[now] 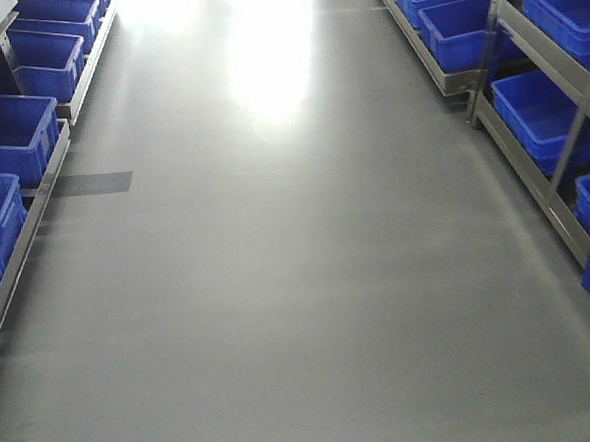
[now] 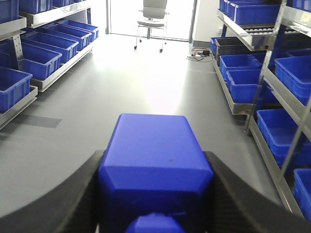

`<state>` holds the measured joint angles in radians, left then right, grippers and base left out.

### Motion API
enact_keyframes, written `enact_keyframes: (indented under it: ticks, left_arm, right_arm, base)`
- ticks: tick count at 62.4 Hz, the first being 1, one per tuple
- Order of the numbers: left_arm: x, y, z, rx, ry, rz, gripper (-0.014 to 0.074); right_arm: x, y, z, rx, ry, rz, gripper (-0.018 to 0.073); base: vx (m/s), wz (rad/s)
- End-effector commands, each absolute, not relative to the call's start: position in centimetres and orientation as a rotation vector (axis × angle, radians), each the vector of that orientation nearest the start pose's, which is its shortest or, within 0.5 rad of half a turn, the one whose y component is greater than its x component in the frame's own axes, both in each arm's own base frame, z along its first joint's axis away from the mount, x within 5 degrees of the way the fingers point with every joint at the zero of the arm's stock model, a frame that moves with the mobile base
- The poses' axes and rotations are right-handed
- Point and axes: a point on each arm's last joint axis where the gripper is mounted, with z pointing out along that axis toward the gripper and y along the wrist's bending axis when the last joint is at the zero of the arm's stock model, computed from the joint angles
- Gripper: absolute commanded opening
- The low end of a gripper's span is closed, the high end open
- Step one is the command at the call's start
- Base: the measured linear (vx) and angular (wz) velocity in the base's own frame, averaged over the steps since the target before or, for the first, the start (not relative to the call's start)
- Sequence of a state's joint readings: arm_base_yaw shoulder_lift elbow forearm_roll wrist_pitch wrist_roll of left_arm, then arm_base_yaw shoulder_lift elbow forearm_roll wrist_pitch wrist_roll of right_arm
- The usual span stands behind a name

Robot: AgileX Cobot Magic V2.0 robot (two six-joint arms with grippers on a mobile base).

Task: Pour parts from conveyor to right shelf
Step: 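Turn and drive down the aisle between the blue bin shelves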

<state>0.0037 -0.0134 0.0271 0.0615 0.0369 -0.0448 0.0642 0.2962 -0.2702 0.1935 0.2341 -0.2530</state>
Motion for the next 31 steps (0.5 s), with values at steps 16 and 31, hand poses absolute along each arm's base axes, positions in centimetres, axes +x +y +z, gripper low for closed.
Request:
enact_keyframes:
  ticks: [16,31]
  left_arm:
    - [5.63,0.01,19.89,0.002,1.474,0.008,-0.0006]
    - [5.63,0.01,19.89,0.002,1.474,0.008,-0.0006]
  right_arm:
    - [8.02,0.79,28.12,-0.129,1.630,0.024,-0.0005]
    - [8.02,0.79,28.12,-0.129,1.630,0.024,-0.0005]
  base:
    - [0.60,0.10]
    - [0.62,-0.02]
